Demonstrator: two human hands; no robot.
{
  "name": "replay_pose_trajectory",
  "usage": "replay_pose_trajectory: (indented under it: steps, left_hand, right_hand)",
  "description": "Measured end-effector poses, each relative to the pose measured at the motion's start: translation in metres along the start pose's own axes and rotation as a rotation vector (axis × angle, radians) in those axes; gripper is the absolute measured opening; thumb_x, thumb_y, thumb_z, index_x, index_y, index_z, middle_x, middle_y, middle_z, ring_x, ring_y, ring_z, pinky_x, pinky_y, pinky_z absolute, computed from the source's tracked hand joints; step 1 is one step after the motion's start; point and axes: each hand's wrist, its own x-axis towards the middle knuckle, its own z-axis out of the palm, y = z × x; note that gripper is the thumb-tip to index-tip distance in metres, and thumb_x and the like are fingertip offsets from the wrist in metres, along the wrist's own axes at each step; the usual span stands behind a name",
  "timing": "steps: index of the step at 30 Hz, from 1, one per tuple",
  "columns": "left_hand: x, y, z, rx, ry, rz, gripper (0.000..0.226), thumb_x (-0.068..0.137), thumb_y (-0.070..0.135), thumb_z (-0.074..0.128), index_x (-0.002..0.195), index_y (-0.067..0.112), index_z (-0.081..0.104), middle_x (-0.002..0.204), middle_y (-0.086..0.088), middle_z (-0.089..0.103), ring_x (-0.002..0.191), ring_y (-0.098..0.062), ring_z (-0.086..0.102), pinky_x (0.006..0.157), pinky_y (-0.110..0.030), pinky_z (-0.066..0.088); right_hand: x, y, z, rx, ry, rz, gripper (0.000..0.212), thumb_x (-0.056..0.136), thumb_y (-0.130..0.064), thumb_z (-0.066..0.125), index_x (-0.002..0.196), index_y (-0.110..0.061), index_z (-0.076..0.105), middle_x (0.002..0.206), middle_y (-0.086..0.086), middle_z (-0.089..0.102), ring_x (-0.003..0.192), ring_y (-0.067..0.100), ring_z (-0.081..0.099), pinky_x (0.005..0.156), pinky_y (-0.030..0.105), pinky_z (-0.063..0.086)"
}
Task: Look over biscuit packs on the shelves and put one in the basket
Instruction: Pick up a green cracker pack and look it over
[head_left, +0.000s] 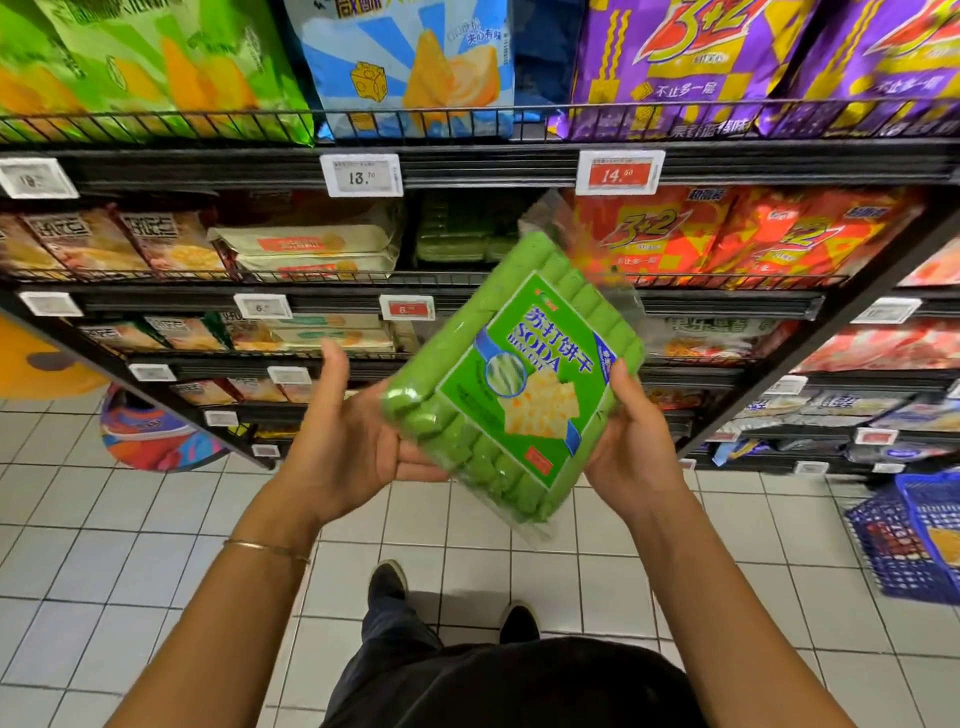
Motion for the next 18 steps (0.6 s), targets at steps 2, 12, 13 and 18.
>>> replay_pose_trajectory:
  steps: [2,12,13,18]
  left_hand:
    - [0.004,0.004,0.002,0.08,-0.02,-0.112,0.106,0.075,0.095,0.033,0.144,0.021,0.063,0.146,-0.015,0.062,0.131,-0.04,0.061,0.107,-0.063,0.048]
    - [0.019,-0.011,0.023,0.265,0.146,-0.14,0.033,0.092,0.049,0.068,0.105,0.023,0.085,0.115,-0.012,0.079,0.099,-0.022,0.078,0.09,-0.045,0.062]
    - [0.02,-0.012,0.023,0.274,0.128,-0.161,0.033,0.088,0.048,0.066,0.105,0.026,0.085,0.115,-0.009,0.079,0.099,-0.02,0.078,0.091,-0.045,0.06]
    - [0.027,-0.014,0.035,0.094,0.214,-0.007,0.05,0.09,0.038,0.073,0.134,0.014,0.067,0.129,-0.014,0.073,0.109,-0.029,0.073,0.098,-0.051,0.059]
  right_hand:
    - [0.0,-0.008,0.004,-0.148,0.005,-0.085,0.059,0.096,-0.032,0.058,0.152,-0.017,0.047,0.145,0.013,0.062,0.133,0.033,0.06,0.107,0.052,0.051]
    - [-0.011,-0.03,0.003,-0.329,-0.088,-0.151,0.051,0.095,-0.017,0.064,0.14,0.005,0.052,0.13,0.028,0.067,0.108,0.034,0.068,0.093,0.044,0.058]
    - [-0.012,-0.03,0.003,-0.327,-0.117,-0.149,0.054,0.094,-0.016,0.064,0.141,0.005,0.05,0.124,0.025,0.069,0.103,0.033,0.07,0.09,0.041,0.059]
    - [-0.016,-0.037,0.006,-0.263,-0.195,-0.1,0.067,0.092,-0.024,0.064,0.149,0.003,0.042,0.137,0.022,0.062,0.123,0.038,0.061,0.109,0.053,0.046]
